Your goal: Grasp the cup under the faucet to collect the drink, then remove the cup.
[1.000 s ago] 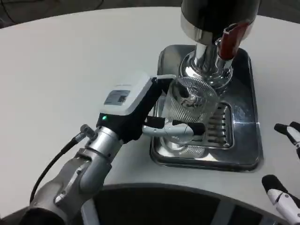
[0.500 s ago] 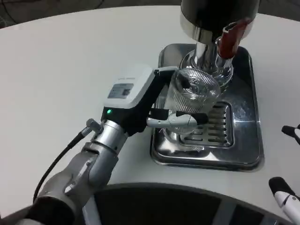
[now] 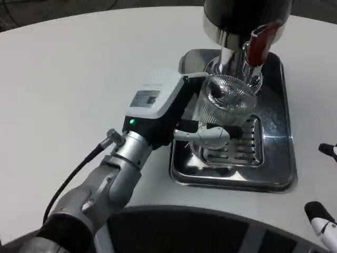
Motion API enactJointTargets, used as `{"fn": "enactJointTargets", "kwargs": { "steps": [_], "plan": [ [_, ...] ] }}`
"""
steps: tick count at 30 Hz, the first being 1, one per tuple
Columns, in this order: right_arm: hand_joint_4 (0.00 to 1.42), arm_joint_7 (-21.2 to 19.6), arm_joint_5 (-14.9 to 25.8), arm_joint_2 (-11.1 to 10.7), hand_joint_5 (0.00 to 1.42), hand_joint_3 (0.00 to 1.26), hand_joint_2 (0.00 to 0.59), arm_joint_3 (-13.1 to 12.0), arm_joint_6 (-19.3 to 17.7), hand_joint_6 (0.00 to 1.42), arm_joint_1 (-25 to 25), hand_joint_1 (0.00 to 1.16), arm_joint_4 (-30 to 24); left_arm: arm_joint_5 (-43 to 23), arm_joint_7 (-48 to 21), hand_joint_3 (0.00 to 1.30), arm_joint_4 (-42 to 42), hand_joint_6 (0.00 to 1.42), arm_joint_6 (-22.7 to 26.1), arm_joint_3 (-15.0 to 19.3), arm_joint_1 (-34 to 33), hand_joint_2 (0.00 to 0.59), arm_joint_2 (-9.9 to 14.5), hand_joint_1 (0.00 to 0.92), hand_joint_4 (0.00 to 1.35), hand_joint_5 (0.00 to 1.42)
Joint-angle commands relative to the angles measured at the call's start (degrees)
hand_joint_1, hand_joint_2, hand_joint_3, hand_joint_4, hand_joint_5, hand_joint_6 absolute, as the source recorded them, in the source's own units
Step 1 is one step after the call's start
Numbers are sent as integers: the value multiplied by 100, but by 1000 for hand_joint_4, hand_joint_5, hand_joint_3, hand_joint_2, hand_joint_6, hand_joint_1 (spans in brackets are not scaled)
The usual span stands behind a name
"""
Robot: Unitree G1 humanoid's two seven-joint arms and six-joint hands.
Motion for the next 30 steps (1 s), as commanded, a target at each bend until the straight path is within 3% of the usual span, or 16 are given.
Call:
{"fn": "enactJointTargets", "kwargs": {
  "steps": [1,11,18,30],
  "plan": [
    [0,-34,62,20,0,73,420,-66,-70,0,139,215,-90,34,-143,912,128,1424,91,-148,-45,82,-63,466,994,1234],
    [0,-33,106,9,0,73,420,-79,-26,0,189,215,-90,-54,-378,696,127,1337,192,-235,-65,105,-67,401,763,1017],
    [0,-28,148,2,0,78,420,-77,-12,0,211,215,-90,-74,-370,543,33,1244,232,-196,-15,115,-6,271,567,872],
    [0,5,185,-31,0,99,420,-38,1,0,188,215,-90,-94,-580,334,-160,1101,255,-169,72,100,87,206,394,684]
  ]
}}
